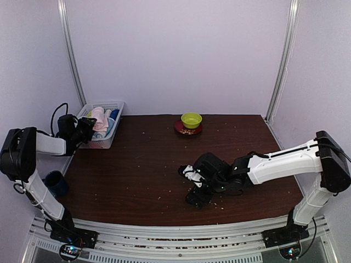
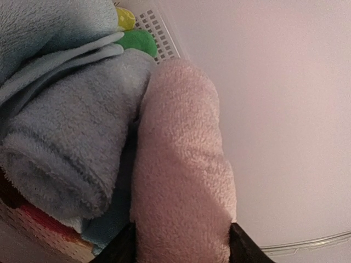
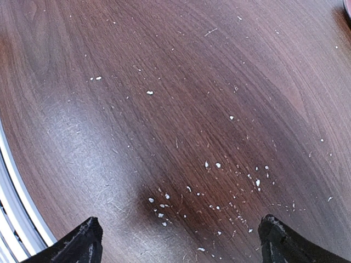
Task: Roll the towels
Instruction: Adjust the towel in the storage box.
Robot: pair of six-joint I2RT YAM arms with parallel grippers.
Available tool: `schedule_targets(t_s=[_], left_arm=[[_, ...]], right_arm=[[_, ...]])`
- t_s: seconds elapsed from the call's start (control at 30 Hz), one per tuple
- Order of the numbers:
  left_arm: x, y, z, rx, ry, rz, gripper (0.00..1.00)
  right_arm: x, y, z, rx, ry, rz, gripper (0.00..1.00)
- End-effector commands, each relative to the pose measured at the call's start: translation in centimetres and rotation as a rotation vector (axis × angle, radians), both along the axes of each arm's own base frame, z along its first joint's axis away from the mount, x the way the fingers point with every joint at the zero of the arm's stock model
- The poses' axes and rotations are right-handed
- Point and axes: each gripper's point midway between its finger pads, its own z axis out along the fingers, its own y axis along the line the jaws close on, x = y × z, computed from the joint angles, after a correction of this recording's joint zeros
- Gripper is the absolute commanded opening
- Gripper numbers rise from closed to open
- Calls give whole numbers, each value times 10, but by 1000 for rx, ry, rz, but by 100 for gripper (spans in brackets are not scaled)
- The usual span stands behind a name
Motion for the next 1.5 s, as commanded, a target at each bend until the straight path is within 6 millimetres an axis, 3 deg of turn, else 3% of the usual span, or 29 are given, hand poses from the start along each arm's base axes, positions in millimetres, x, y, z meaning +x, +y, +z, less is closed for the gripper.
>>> schedule_targets(t_s=[0.0,0.53,0.93,1.47], left_arm=[[8,7,11,96,-4,19,54],[17,36,17,176,16,-5,52],[25,28,-12,250,99,-161,52],[12,59,7,460,189,-106,51]], right_arm=[[1,-1,0,-13,-14,-1,100],[-1,-1,-1,-15,-7,5,100],[-2,0,-5,-23,4,12,100],[-3,0,-7,-25,11,16,100]])
